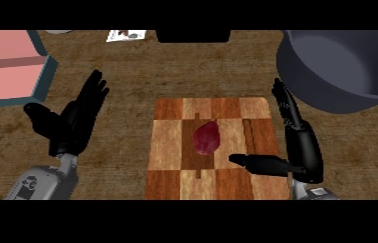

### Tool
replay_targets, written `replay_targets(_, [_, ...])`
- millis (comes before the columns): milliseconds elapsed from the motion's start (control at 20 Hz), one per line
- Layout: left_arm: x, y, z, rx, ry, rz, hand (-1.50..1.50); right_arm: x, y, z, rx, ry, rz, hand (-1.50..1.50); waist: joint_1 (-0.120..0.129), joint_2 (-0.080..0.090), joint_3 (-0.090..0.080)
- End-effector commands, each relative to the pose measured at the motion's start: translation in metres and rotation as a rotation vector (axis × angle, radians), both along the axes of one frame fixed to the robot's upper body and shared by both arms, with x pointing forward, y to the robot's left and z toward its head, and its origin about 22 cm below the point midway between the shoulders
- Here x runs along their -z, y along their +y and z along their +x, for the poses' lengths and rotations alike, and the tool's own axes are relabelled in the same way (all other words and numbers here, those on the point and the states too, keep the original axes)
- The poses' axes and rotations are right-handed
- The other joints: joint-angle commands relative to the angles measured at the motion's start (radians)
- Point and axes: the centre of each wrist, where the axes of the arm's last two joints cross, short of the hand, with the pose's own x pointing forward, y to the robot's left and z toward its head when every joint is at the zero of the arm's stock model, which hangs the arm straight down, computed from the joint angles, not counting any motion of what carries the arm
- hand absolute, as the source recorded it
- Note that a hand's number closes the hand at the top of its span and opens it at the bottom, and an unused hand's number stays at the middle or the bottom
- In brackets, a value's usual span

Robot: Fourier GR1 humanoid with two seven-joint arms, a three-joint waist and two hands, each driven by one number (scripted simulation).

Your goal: Pick the pear from the cutting board and place it in the pot

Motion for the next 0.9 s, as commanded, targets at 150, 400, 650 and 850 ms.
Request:
replay_targets(150, [0.001, -0.004, -0.010, -0.011, 0.015, -0.012, 0.00, -0.064, -0.047, -0.022, 0.016, 0.110, -0.317, -1.50, -0.005, -0.001, -0.001])
replay_targets(400, [0.004, -0.016, -0.019, 0.007, 0.009, -0.009, 0.00, -0.102, -0.048, -0.025, -0.064, 0.257, -0.491, -1.50, 0.008, 0.001, -0.002])
replay_targets(650, [-0.007, -0.016, -0.003, 0.013, 0.017, -0.014, 0.00, -0.127, -0.032, -0.019, -0.098, 0.420, -0.523, -1.50, 0.008, 0.004, 0.000])
replay_targets(850, [-0.017, -0.010, -0.004, 0.016, 0.004, -0.003, 0.00, -0.147, -0.008, -0.005, -0.110, 0.520, -0.552, -1.50, 0.013, 0.004, 0.000])
